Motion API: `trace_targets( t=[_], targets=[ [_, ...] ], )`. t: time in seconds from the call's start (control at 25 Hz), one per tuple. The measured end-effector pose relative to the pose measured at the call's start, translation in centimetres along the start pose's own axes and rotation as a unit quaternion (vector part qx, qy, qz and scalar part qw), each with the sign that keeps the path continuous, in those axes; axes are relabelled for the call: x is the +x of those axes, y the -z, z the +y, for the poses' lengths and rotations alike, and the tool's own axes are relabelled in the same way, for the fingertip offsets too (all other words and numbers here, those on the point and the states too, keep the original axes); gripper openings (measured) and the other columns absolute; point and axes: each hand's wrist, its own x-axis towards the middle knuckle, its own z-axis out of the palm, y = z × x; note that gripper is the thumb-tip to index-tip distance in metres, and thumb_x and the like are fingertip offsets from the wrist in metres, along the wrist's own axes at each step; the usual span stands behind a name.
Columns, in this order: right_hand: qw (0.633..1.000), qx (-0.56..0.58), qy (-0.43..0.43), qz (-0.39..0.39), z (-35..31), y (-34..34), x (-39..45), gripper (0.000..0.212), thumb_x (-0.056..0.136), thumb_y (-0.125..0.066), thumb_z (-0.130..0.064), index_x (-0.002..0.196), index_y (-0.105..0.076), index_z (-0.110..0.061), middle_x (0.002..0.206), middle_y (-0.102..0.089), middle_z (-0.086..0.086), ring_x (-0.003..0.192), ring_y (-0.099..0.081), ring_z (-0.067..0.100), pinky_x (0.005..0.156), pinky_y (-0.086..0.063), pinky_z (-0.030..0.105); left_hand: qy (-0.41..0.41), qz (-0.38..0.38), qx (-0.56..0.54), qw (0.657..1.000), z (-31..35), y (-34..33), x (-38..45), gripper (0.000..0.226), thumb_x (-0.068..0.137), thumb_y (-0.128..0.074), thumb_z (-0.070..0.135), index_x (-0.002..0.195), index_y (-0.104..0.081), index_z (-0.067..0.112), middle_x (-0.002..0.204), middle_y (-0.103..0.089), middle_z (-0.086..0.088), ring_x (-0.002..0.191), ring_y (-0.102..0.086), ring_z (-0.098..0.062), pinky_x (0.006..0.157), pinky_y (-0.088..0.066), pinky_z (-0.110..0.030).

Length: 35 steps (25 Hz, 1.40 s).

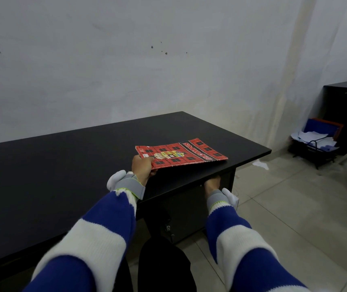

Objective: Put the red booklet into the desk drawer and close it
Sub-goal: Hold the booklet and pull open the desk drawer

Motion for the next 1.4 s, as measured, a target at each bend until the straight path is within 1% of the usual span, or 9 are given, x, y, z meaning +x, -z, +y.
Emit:
trace_targets(
  t=[0.12,0.28,0.36,0.48,0.64,0.72,0.84,1.12,1.4],
  targets=[
    [0.997,-0.063,0.035,0.02,0.0,-0.2,-0.7,0.042,0.096,-0.048,-0.023,0.133,-0.045,-0.003,0.138,-0.05,0.019,0.126,-0.048,0.034,0.109,-0.036,0.039,0.0,0.003,0.001,1.0,-0.1,0.1,0.2,0.023,0.091,-0.044,-0.003,0.073,-0.052,0.008,0.065,-0.053,-0.011,0.019,-0.043,-0.001,0.027,-0.027,-0.007],
    [0.994,-0.108,-0.012,-0.004,0.6,0.7,-0.9,0.047,0.1,-0.036,-0.018,0.144,-0.027,-0.005,0.153,-0.029,0.013,0.141,-0.029,0.026,0.118,-0.02,0.035,-0.001,0.008,0.004,1.0,-0.4,0.0,0.5,0.011,0.09,-0.046,-0.002,0.086,-0.055,0.004,0.066,-0.055,-0.01,0.02,-0.043,-0.001,0.028,-0.029,-0.009],
    [0.997,-0.069,-0.02,-0.036,0.8,1.1,-1.1,0.045,0.102,-0.03,-0.012,0.145,-0.023,-0.004,0.155,-0.024,0.013,0.144,-0.023,0.025,0.119,-0.016,0.035,-0.007,0.009,0.011,1.0,-0.4,0.1,0.7,0.018,0.09,-0.047,-0.001,0.076,-0.055,0.008,0.066,-0.056,-0.01,0.022,-0.045,-0.003,0.029,-0.03,-0.011],
    [0.998,-0.009,0.038,-0.045,0.8,2.3,-2.2,0.045,0.102,-0.026,-0.011,0.145,-0.022,0.002,0.153,-0.026,0.022,0.142,-0.024,0.033,0.118,-0.018,0.042,-0.01,0.009,0.019,1.0,-0.6,0.1,0.9,0.019,0.09,-0.048,0.001,0.074,-0.055,0.009,0.067,-0.057,-0.01,0.037,-0.05,-0.014,0.03,-0.032,-0.012],
    [0.991,0.105,-0.005,-0.081,0.6,3.5,-3.5,0.048,0.103,-0.02,-0.025,0.145,-0.021,-0.002,0.157,-0.021,0.008,0.146,-0.019,0.019,0.116,-0.016,0.027,-0.008,0.007,0.022,1.0,-0.9,0.2,1.3,0.01,0.09,-0.048,0.001,0.086,-0.055,0.007,0.081,-0.061,-0.016,0.046,-0.048,-0.018,0.031,-0.032,-0.013],
    [0.999,-0.014,0.027,-0.018,1.0,2.8,-2.5,0.045,0.101,-0.033,-0.021,0.143,-0.028,-0.004,0.151,-0.033,0.014,0.14,-0.031,0.028,0.114,-0.023,0.037,-0.01,0.004,0.024,1.0,-1.0,0.1,1.4,0.009,0.09,-0.048,0.002,0.09,-0.056,0.006,0.086,-0.061,-0.017,0.046,-0.048,-0.018,0.031,-0.032,-0.013],
    [0.984,-0.122,0.086,0.1,0.9,0.3,-2.4,0.046,0.094,-0.048,-0.015,0.135,-0.037,0.002,0.136,-0.046,0.027,0.124,-0.044,0.043,0.104,-0.035,0.05,-0.016,0.008,0.019,1.0,-1.1,0.1,1.6,0.01,0.089,-0.048,0.001,0.089,-0.057,0.006,0.086,-0.061,-0.018,0.046,-0.048,-0.019,0.033,-0.032,-0.014],
    [0.978,-0.12,0.092,0.145,2.3,-0.5,-2.4,0.043,0.089,-0.053,-0.019,0.126,-0.044,0.0,0.126,-0.054,0.022,0.114,-0.051,0.039,0.095,-0.041,0.046,-0.014,0.008,0.021,1.0,-1.4,0.1,1.8,0.026,0.089,-0.048,0.002,0.112,-0.058,-0.004,0.089,-0.061,-0.017,0.048,-0.049,-0.018,0.035,-0.033,-0.015],
    [0.98,-0.075,0.07,0.17,2.9,-0.1,-2.2,0.029,0.093,-0.05,-0.017,0.119,-0.053,-0.005,0.12,-0.059,0.017,0.109,-0.057,0.032,0.089,-0.044,0.037,-0.009,0.005,0.014,1.0,-1.7,0.0,2.2,0.029,0.088,-0.05,0.003,0.116,-0.054,-0.003,0.09,-0.061,-0.017,0.05,-0.05,-0.018,0.034,-0.033,-0.016]
  ],
)
